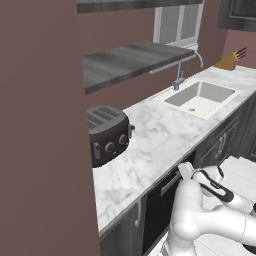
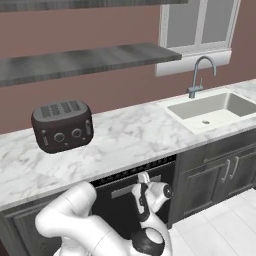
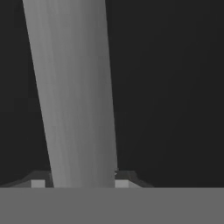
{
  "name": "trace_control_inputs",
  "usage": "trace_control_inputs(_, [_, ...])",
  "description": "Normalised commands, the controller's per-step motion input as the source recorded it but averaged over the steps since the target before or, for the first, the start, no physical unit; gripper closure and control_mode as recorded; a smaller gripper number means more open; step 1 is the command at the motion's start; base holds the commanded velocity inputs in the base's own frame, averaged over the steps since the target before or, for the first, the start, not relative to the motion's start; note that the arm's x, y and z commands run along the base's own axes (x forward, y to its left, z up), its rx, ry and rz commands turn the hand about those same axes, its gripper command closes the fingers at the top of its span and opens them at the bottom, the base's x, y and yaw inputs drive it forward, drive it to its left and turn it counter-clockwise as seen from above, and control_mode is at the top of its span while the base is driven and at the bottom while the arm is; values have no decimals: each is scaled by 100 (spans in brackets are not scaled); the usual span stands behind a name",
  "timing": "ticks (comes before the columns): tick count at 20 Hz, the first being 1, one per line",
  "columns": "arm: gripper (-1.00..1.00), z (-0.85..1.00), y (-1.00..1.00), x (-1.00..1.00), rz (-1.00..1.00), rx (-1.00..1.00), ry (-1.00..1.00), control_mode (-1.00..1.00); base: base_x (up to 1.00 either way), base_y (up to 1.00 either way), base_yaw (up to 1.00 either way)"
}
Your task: Open the dishwasher door and pull out the top rack.
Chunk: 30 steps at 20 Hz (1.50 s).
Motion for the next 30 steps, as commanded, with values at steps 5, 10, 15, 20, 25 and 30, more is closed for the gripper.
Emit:
trace_control_inputs(5, [100,-100,-100,-25,-7,-12,22,-100,0,0,0])
trace_control_inputs(10, [100,-100,-100,-37,-3,-12,23,-100,0,0,0])
trace_control_inputs(15, [100,-100,-100,-39,0,-12,24,-100,0,0,0])
trace_control_inputs(20, [100,-100,-100,-43,0,-10,27,-100,0,0,0])
trace_control_inputs(25, [100,-100,-100,-58,0,-8,29,-100,0,0,0])
trace_control_inputs(30, [100,-100,-100,-68,0,-5,28,-100,0,0,0])
